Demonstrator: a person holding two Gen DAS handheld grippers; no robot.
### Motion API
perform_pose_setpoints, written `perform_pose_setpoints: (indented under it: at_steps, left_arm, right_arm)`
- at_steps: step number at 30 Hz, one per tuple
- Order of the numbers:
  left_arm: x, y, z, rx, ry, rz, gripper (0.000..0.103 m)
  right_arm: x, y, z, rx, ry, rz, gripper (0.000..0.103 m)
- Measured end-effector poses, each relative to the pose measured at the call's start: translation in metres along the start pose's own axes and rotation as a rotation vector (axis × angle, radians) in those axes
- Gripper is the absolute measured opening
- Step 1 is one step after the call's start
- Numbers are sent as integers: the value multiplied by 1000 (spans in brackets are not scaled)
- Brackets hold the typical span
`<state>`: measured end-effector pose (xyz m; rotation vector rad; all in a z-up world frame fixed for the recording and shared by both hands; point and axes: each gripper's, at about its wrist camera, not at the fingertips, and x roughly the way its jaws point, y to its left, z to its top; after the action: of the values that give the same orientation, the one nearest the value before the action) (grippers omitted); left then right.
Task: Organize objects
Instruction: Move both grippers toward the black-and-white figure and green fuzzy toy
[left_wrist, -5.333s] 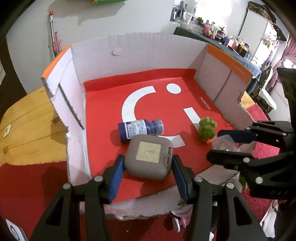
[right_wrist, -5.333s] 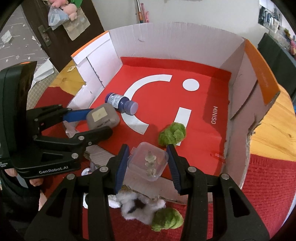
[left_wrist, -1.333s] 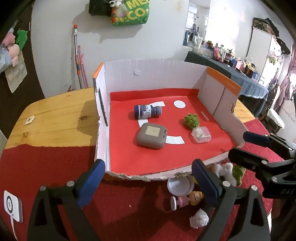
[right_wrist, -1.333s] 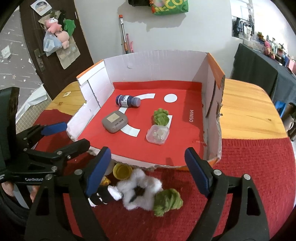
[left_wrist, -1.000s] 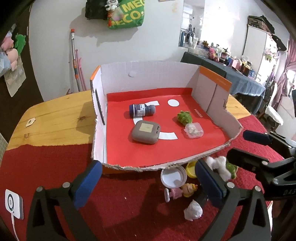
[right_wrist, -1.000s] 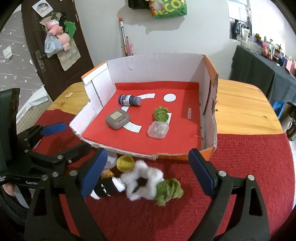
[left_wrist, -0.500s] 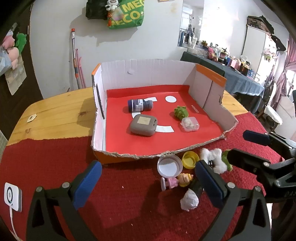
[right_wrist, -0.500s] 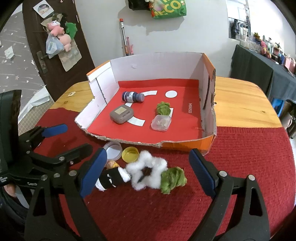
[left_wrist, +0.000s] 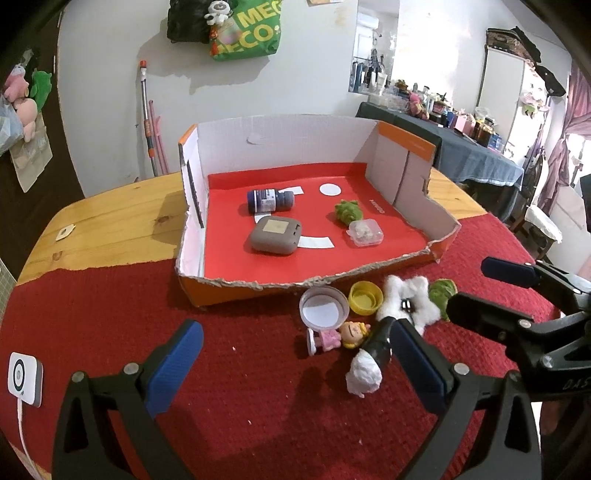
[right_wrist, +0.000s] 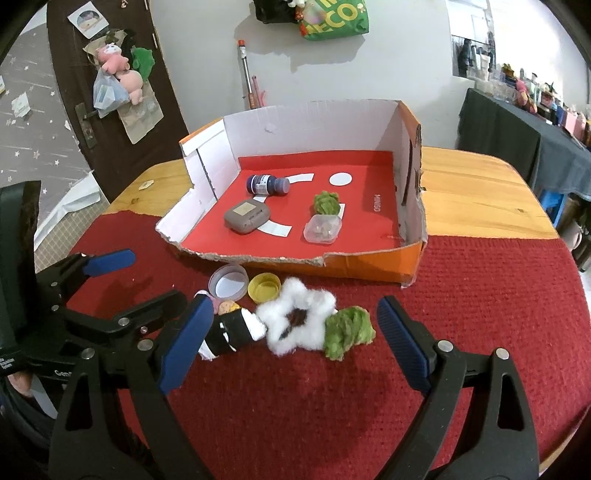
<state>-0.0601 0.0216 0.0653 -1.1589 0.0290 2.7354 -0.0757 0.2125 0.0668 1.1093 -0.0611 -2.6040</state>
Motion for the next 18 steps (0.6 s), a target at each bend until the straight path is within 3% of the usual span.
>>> perform_pose_setpoints:
  at_steps: [18]
  left_arm:
    - [-4, -4, -20, -12, 13, -31, 102]
  right_arm:
    - [-7, 1, -17, 10, -1, -4, 86]
